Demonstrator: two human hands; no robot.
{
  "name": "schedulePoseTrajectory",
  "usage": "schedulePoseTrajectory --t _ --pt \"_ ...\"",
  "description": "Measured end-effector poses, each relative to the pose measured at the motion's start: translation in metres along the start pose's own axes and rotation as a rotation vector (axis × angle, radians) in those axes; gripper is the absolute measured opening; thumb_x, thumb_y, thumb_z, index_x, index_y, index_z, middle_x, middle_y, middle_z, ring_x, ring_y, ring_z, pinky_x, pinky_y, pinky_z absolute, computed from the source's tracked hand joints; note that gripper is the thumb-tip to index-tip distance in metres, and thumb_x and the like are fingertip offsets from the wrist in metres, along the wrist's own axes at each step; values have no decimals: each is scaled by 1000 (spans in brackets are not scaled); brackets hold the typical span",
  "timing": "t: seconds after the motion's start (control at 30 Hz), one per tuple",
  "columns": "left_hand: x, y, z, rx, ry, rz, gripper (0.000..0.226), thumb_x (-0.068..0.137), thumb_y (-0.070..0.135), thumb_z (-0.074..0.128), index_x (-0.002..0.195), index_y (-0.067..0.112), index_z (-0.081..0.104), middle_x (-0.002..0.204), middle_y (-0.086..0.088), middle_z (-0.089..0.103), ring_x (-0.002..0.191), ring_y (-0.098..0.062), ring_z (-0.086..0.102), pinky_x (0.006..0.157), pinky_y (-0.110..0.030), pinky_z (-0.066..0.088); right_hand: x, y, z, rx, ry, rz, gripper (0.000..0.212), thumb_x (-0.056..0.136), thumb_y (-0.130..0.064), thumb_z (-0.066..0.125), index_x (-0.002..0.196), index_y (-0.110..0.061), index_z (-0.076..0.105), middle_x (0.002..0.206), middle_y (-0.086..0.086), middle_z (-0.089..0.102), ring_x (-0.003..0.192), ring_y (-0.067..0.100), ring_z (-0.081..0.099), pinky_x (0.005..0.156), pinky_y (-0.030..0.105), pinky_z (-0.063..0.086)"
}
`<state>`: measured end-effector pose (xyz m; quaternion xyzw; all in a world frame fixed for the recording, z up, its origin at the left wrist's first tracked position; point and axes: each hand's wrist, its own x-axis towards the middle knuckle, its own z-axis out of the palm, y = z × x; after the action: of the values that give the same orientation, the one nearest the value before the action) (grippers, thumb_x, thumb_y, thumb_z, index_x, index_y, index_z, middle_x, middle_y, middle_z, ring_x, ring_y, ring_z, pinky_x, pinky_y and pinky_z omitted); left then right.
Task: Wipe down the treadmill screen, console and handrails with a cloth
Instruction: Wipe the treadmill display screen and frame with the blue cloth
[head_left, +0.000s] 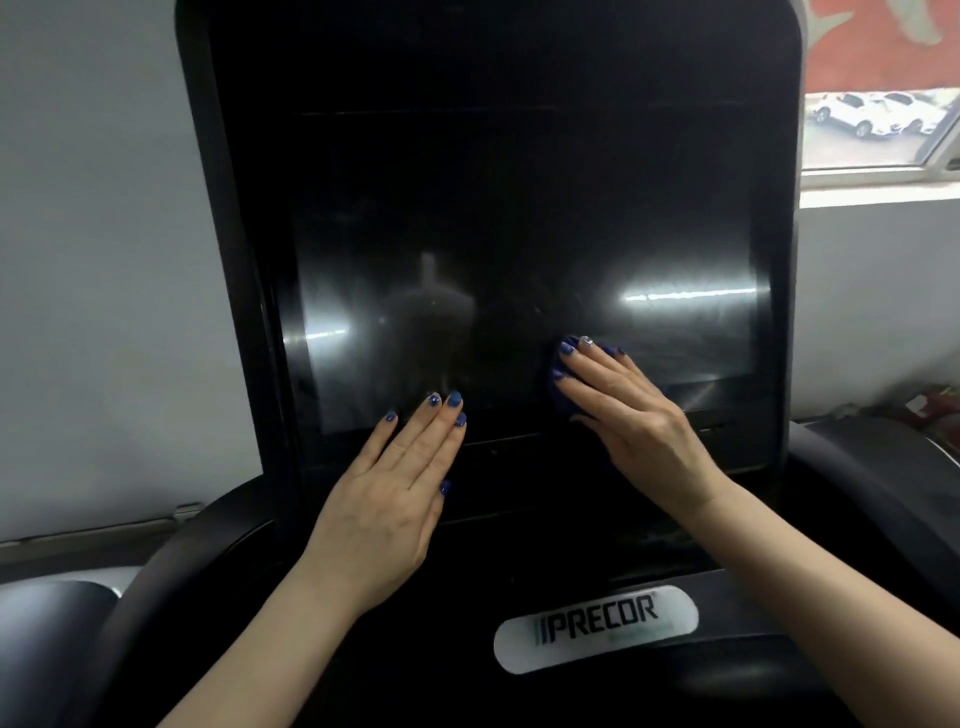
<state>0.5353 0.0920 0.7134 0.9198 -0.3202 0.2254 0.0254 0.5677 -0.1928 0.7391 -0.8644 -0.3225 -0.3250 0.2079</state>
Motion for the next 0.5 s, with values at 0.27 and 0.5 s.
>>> schedulePoseTrajectory --t 0.27,0.5 --pt "-34 -31 -21 81 24 -92 57 98 21 35 153 4 29 164 -9 19 151 -23 19 122 -47 18 -5 6 -10 -48 -51 -39 33 97 -14 58 127 -3 62 143 16 50 138 29 43 111 56 37" --pt "-49 -48 -16 105 9 -121 58 97 21 33 152 4 30 164 -10 20 150 -23 22 120 -48 21 25 -28 20 36 -118 -102 34 94 -10 66 128 -5 63 146 12 48 140 25 40 114 51 34"
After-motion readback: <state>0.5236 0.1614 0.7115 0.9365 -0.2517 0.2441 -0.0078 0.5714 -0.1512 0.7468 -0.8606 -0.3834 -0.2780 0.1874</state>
